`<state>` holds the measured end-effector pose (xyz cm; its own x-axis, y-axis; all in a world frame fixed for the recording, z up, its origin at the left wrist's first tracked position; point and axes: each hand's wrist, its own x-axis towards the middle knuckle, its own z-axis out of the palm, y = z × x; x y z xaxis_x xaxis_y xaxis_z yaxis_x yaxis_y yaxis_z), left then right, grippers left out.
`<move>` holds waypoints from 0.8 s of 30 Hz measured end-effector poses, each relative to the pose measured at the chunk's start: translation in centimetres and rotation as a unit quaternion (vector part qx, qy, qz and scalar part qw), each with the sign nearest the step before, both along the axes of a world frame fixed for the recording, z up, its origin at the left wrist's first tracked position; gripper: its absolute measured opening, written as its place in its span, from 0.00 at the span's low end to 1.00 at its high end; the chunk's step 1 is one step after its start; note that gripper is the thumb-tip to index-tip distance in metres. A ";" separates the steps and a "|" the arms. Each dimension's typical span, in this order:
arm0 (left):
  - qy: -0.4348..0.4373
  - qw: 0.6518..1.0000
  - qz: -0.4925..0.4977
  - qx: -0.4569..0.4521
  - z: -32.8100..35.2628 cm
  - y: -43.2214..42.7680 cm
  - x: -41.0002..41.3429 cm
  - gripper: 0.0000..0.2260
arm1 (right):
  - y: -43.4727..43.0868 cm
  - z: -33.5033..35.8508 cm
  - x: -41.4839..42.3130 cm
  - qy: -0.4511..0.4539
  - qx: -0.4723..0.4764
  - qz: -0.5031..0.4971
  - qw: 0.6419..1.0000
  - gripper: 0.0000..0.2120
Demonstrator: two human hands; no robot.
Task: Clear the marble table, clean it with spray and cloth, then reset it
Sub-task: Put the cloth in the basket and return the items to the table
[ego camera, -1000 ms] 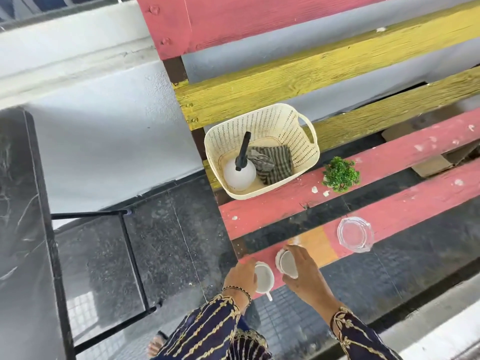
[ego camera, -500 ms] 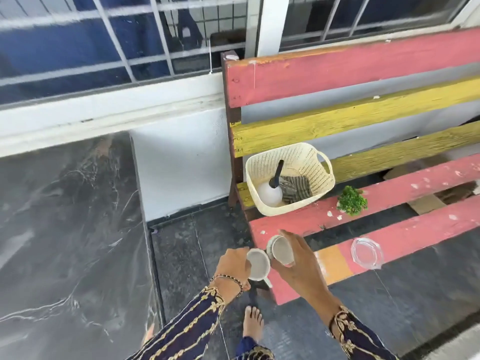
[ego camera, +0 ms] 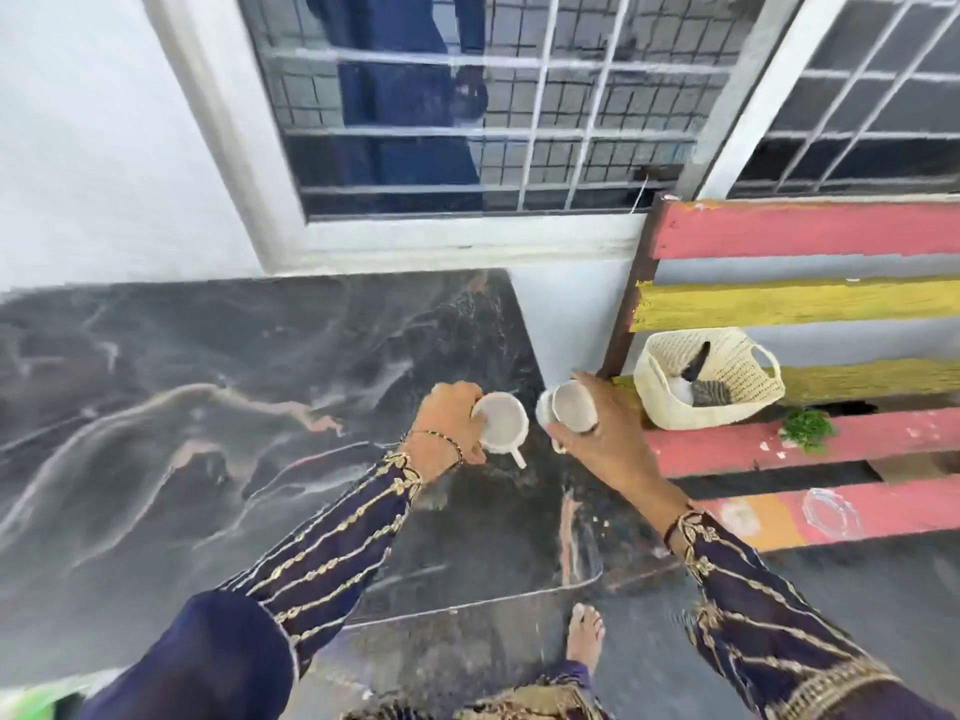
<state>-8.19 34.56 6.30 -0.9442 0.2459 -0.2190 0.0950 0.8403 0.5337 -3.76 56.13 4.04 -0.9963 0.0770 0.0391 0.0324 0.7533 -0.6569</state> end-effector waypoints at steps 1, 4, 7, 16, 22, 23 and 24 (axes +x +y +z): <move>0.018 1.000 0.010 -0.010 0.4 -2.9 0.5 0.07 | -3.0 0.4 0.1 0.004 -0.015 0.015 1.000 0.34; 0.046 0.998 0.046 -0.026 1.0 -9.1 1.5 0.08 | -9.3 0.7 0.3 -0.002 -0.037 0.050 0.998 0.34; 0.023 0.994 0.103 -0.013 1.1 -15.4 2.7 0.09 | -15.3 0.5 0.3 -0.033 -0.045 0.089 0.994 0.35; -0.025 0.974 0.224 -0.032 -1.6 -30.1 5.3 0.12 | -28.4 -1.4 -1.2 -0.113 -0.006 0.164 0.980 0.35; -0.048 0.969 0.214 -0.117 -2.8 -35.9 4.6 0.13 | -32.4 -3.0 -1.8 -0.146 0.032 0.168 0.974 0.34; -0.050 0.968 0.209 -0.132 -3.0 -36.9 4.4 0.13 | -33.0 -3.3 -1.9 -0.150 0.041 0.167 0.974 0.35; -0.051 0.967 0.204 -0.142 -3.2 -37.7 4.1 0.13 | -33.4 -3.5 -2.0 -0.154 0.049 0.164 0.973 0.35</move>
<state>-4.13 -3.11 3.08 -0.9199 -0.2258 -0.3205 -0.3157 0.9114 0.2641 -5.77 22.75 0.51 -0.9322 -0.2369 -0.2738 -0.0371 0.8148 -0.5785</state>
